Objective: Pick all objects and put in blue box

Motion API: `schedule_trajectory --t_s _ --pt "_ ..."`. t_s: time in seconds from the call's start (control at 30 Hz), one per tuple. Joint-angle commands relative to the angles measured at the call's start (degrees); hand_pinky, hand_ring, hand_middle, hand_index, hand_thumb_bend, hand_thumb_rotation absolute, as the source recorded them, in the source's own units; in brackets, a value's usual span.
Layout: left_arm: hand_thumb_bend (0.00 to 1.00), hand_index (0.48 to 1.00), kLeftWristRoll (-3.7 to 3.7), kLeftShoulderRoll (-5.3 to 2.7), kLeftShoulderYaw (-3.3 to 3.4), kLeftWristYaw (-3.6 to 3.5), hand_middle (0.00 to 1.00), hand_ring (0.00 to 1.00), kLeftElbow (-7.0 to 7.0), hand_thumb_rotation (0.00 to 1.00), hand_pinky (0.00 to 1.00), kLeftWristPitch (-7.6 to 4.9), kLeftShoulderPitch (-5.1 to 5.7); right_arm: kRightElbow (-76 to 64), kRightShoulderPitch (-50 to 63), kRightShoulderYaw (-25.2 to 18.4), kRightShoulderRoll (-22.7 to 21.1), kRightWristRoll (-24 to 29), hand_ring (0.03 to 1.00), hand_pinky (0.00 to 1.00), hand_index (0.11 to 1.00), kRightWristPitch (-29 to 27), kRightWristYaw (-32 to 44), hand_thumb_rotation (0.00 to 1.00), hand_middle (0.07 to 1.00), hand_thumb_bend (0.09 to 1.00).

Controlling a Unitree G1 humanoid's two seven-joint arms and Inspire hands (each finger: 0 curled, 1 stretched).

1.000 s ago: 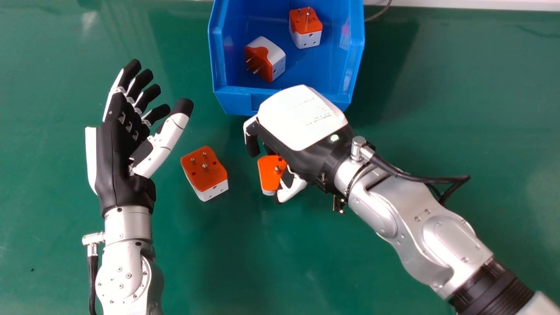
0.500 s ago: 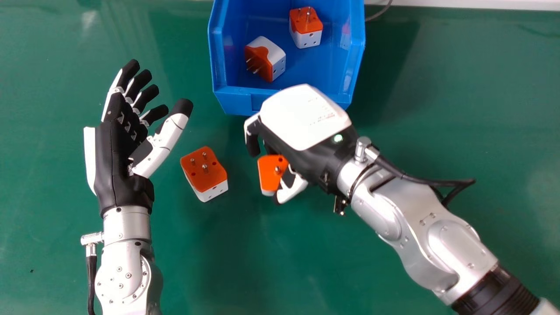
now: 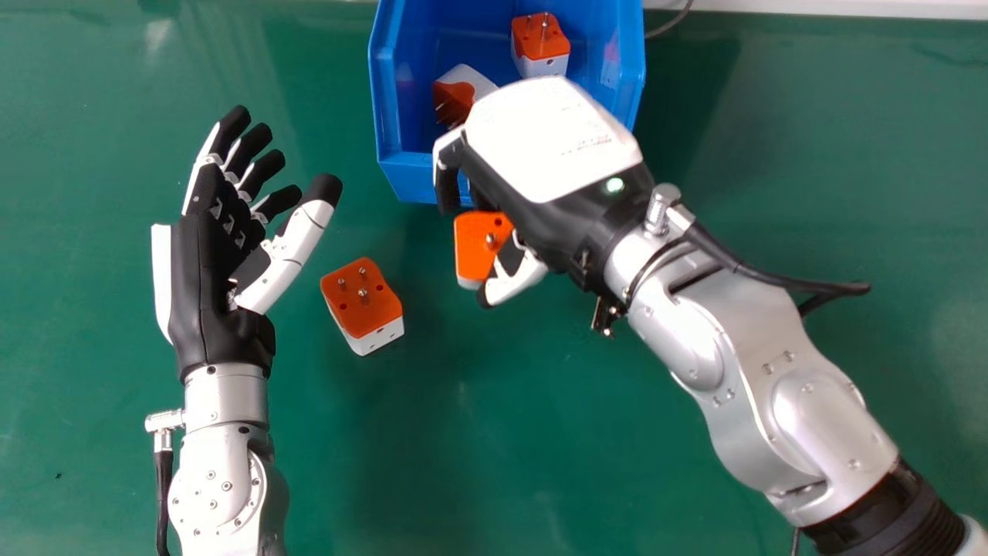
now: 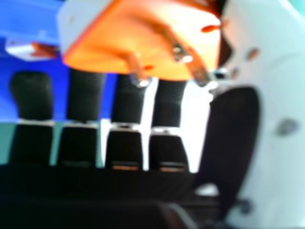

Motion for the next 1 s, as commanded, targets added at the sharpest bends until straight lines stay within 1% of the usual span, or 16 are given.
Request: schedule_trajectory --t_s 0.0,0.03,0.1,0.13,0.17,0.2,0.23,0.3,0.33,0.43,0.53,0.57,0.63,0.77,0.83,0.97 --pt "0.74 0.870 1.28 0.41 -0.35 0.37 0.87 0.84 -0.68 0.29 0.75 -1.11 0.10 -2.9 -2.0 -2.3 0.4 1.0 0.354 0.23 0.540 0.2 -0.5 0.00 0.464 0.513" --pt "0.74 0.870 1.31 0.40 -0.35 0.43 0.87 0.84 -0.69 0.29 0.75 -1.09 0.10 -3.3 -2.1 -2.7 0.3 1.3 0.354 0.23 0.540 -0.1 -0.6 0.00 0.464 0.513" --pt "0.74 0.872 0.94 0.28 -0.31 0.17 0.87 0.84 -0.74 0.29 0.76 -1.01 0.10 -3.7 -2.6 -3.0 -0.2 0.7 0.352 0.23 0.541 -0.6 -1.2 0.00 0.465 0.512" --pt "0.74 0.872 0.63 0.17 -0.27 -0.03 0.87 0.84 -0.88 0.29 0.76 -0.79 0.12 -3.9 -2.8 -3.4 -0.4 0.9 0.352 0.23 0.541 -1.1 -1.5 0.00 0.465 0.512" --pt "0.74 0.872 0.04 0.01 -0.21 -0.47 0.87 0.84 -1.00 0.29 0.76 -0.63 0.12 -4.1 -2.9 -3.7 -0.5 1.0 0.352 0.23 0.541 -1.3 -1.7 0.00 0.465 0.512" --pt "0.74 0.872 -0.17 -0.07 -0.19 -0.62 0.87 0.84 -1.02 0.29 0.76 -0.62 0.12 -4.2 -3.1 -4.1 -0.6 1.2 0.352 0.23 0.541 -1.6 -2.0 0.00 0.465 0.512" --pt "0.74 0.872 -0.04 -0.04 -0.24 -0.52 0.87 0.84 -1.08 0.29 0.76 -0.55 0.15 -4.3 -3.3 -4.4 -0.7 1.4 0.352 0.23 0.541 -1.7 -1.9 0.00 0.465 0.512" --pt "0.74 0.871 0.91 0.15 -0.35 0.17 0.87 0.84 -0.94 0.29 0.75 -0.72 0.17 -3.9 -4.2 -4.6 -1.1 0.5 0.352 0.23 0.538 -2.2 -2.8 0.00 0.462 0.512" --pt "0.74 0.871 0.83 0.10 -0.33 0.15 0.87 0.84 -0.91 0.29 0.75 -0.78 0.15 -3.6 -4.6 -4.6 -1.1 0.0 0.352 0.23 0.538 -2.2 -3.0 0.00 0.462 0.512" --pt "0.74 0.871 0.06 -0.15 -0.27 -0.26 0.87 0.84 -1.00 0.29 0.75 -0.78 0.14 -2.6 -5.6 -4.9 -1.2 -0.6 0.352 0.23 0.538 -2.5 -4.4 0.00 0.462 0.512" --pt "0.74 0.872 0.68 -0.09 -0.34 0.29 0.87 0.84 -0.82 0.29 0.76 -0.94 0.12 -0.5 -6.7 -6.0 -0.7 1.3 0.355 0.23 0.535 -3.0 -6.9 0.00 0.470 0.512" --pt "0.74 0.872 0.64 -0.07 -0.34 0.24 0.87 0.84 -0.73 0.29 0.76 -0.99 0.09 0.4 -7.1 -6.3 -0.7 1.6 0.355 0.23 0.535 -3.5 -7.8 0.00 0.470 0.512" --pt "0.74 0.872 1.06 0.03 -0.44 0.51 0.87 0.84 -0.72 0.29 0.76 -0.95 0.17 2.1 -8.1 -6.4 -0.8 1.6 0.355 0.23 0.535 -4.0 -9.3 0.00 0.470 0.512" --pt "0.74 0.872 0.71 -0.11 -0.43 0.36 0.87 0.84 -0.70 0.29 0.76 -0.92 0.12 5.3 -10.2 -6.7 -0.6 1.8 0.355 0.24 0.536 -4.7 -12.3 0.00 0.469 0.511" --pt "0.74 0.873 0.39 -0.16 -0.43 0.07 0.87 0.84 -0.74 0.29 0.76 -0.86 0.12 7.0 -11.3 -6.8 -0.5 1.7 0.359 0.24 0.534 -5.2 -13.5 0.00 0.477 0.511" --pt "0.74 0.873 0.90 -0.03 -0.54 0.30 0.87 0.84 -0.71 0.29 0.76 -1.10 0.15 11.6 -14.0 -6.7 -0.1 1.9 0.360 0.24 0.533 -6.3 -17.2 0.00 0.478 0.511"
